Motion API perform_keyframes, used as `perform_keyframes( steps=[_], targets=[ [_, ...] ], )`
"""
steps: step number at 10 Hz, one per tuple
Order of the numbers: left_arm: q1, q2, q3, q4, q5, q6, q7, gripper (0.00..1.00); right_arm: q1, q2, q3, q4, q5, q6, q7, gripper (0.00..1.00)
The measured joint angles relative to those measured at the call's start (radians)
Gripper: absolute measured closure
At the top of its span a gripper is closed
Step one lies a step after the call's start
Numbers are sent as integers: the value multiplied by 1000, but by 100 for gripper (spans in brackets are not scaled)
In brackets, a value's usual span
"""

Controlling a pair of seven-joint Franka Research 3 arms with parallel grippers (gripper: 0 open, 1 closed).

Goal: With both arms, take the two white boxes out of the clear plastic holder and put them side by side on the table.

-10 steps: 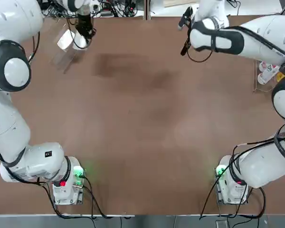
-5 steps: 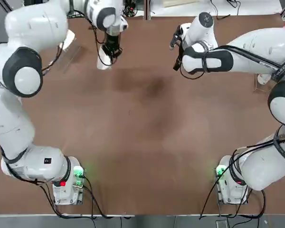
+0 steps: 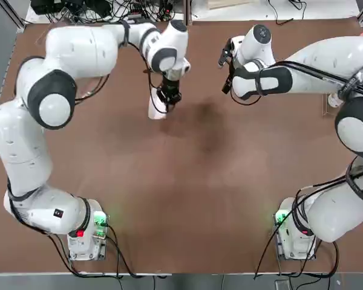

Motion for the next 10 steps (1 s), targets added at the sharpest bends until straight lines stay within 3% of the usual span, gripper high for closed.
perform_keyframes(
  steps=[3,8,10],
  targets=[
    [-76,60,2,18,0,128,-82,98,-6,48,-1,0,0,59,0,0],
    [-143,121,18,42,49,283,-129,97,-8,50,-1,3,0,69,0,0],
    [-153,140,28,46,68,294,-140,88,-9,63,0,3,0,95,0,0]
  ],
)
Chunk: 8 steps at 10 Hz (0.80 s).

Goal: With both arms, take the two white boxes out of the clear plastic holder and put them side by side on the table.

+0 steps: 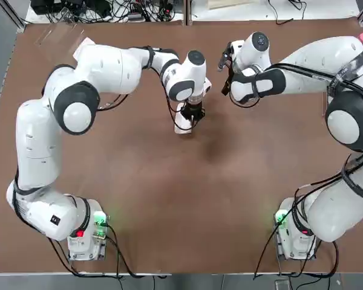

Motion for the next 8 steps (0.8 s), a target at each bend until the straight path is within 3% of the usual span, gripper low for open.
perform_keyframes(
  steps=[4,6,8],
  targets=[
    [58,-47,-2,32,2,-5,-68,30,-3,22,0,5,33,20,4,0],
    [132,-117,-14,35,-33,-55,-71,1,-2,23,2,7,169,19,2,0],
    [245,-184,-36,34,-45,-167,-29,0,28,25,7,7,359,18,6,0]
  ],
)
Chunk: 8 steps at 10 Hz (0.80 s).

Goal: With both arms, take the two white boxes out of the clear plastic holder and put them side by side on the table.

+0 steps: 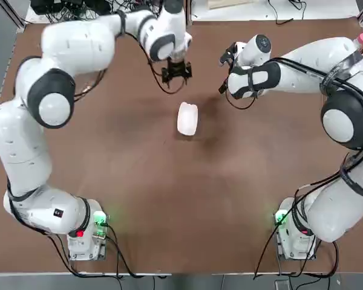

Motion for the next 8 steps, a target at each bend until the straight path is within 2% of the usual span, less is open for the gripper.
perform_keyframes(
  steps=[2,5,8],
  targets=[
    [151,-40,-45,-5,-1,-96,147,0,59,4,2,-2,118,0,96,0],
    [364,-59,-60,-15,-1,-163,441,2,179,7,5,-5,125,0,458,0],
    [507,-65,-61,-51,63,-166,661,5,236,8,4,-14,131,0,696,0]
  ],
)
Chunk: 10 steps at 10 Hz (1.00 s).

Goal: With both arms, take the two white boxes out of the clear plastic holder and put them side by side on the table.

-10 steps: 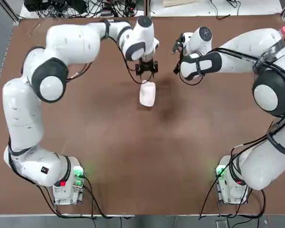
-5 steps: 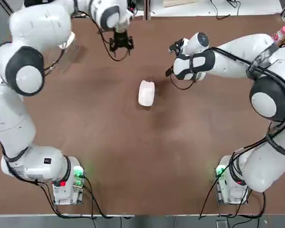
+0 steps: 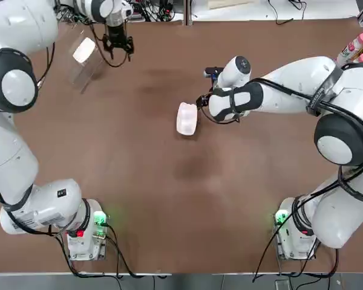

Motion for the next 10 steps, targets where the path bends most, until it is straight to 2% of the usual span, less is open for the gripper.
perform_keyframes(
  steps=[3,6,10],
  targets=[
    [98,0,0,-46,86,0,183,7,51,5,-1,-23,3,5,182,0],
    [145,13,3,-77,249,9,328,7,131,72,-1,-27,6,104,299,0],
    [232,107,6,-82,424,164,419,8,161,124,-3,16,9,130,392,1]
  ],
)
